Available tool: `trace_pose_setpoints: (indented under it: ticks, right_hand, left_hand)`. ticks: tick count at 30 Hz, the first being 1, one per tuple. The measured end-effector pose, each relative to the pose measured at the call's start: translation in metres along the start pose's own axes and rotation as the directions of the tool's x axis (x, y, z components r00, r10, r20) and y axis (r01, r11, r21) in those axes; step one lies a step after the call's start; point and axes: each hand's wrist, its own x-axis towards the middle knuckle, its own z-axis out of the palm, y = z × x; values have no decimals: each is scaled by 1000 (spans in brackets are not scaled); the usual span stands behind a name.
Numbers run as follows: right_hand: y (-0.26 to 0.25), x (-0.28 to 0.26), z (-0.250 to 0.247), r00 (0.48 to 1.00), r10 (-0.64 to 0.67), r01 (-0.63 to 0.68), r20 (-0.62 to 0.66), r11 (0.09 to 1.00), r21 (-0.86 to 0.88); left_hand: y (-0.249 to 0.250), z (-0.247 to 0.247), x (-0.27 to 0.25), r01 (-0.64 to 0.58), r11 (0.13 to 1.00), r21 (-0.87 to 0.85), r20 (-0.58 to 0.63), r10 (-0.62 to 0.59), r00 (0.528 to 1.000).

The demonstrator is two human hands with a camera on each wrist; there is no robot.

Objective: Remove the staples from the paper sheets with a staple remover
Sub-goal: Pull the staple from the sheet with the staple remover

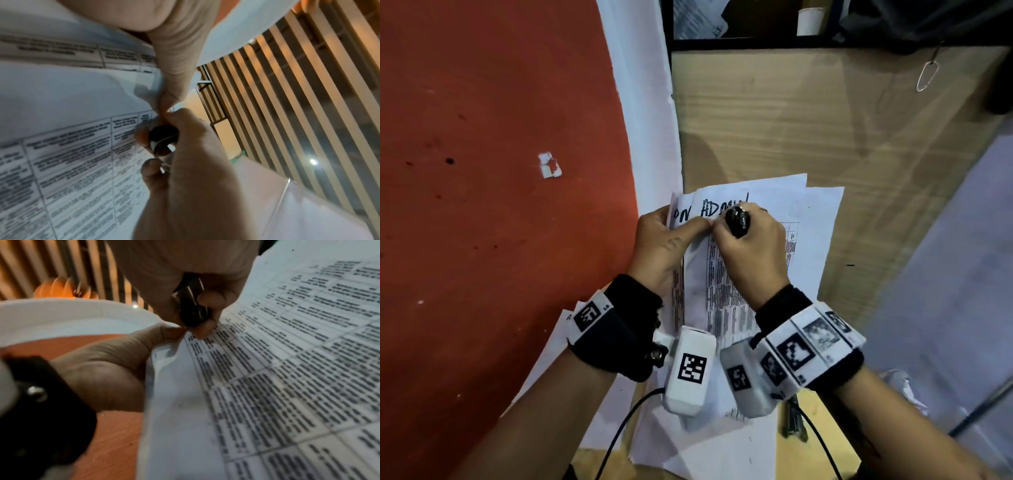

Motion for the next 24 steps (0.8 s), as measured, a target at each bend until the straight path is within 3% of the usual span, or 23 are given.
trace_pose_setpoints:
  ticks: [4, 10, 13, 20, 22, 24]
  right_hand:
    - [5, -5, 0, 968, -252, 247, 7, 944, -217]
    - [5, -2, -10, 830, -502, 555, 242, 704, -443]
    - [2, 0, -13, 761, -551, 646, 343, 587, -489]
    - [11, 5, -17, 601, -642, 796, 476, 430, -425]
    - [14, 7, -19, 665, -585, 746, 463, 533, -398]
    - [18, 7, -19, 795, -470, 590, 383, 745, -312]
  left_hand:
    - [-2, -2, 1, 86, 995, -41, -46, -88, 995]
    - [-5, -7, 5, 210, 977, -23, 0, -210, 978]
    - [-7, -8, 8, 288, 956, -58, 5, -288, 958]
    - [-21, -8, 5, 352, 923, -154, 36, -350, 936]
    - [-23, -9, 6, 320, 940, -118, 37, -318, 947]
    - [-21, -10, 6, 249, 968, -25, 25, -249, 968]
